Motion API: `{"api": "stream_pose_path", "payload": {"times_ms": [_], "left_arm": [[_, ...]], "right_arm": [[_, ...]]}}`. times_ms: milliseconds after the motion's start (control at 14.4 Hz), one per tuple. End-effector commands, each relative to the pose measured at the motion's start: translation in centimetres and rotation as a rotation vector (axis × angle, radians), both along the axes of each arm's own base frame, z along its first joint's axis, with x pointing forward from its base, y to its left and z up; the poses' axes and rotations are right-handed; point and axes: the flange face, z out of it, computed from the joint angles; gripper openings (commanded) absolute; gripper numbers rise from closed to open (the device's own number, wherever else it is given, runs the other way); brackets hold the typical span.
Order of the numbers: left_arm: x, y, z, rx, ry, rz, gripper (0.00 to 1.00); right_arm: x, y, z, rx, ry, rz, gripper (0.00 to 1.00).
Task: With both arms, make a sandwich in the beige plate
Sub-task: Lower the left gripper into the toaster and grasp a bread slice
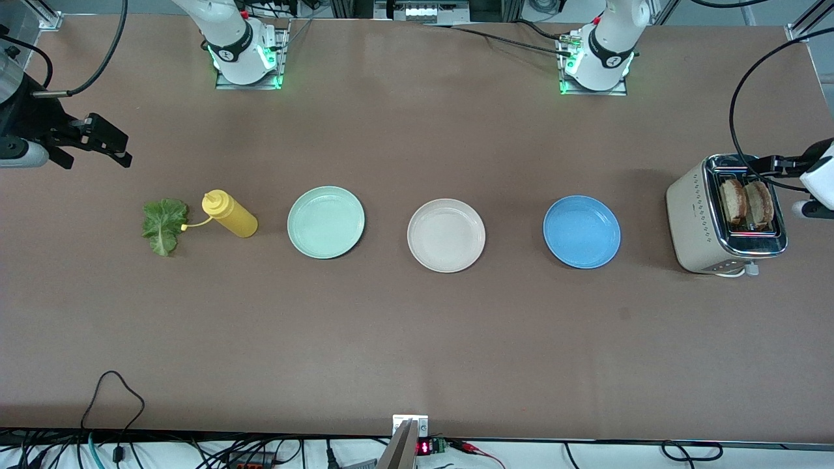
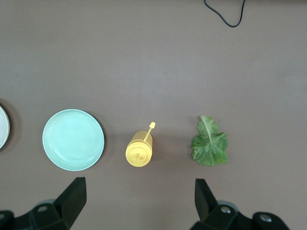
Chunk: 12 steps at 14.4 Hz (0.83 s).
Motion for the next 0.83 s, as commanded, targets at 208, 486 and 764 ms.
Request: {"api": "stream_pose_path", "payload": {"times_ms": [208,486,764], "left_arm": [[-1.4,1.4,-6.0,0.007,-0.052,-0.031,0.99],[-2.0,1.1,-7.6,0.001,-0.062,-0.039,0.74],[-1.5,1.1,-9.1,-0.001,-0.065,-0.043,0.62]], "right_arm": [[-0.3,-0.2,0.4,0.006,0.000,0.004,1.00],[-0.3,-0.3,0.4,0.006,0.000,0.001,1.00],[-0.3,-0.3,0.4,0.006,0.000,0.001,1.00]]}}
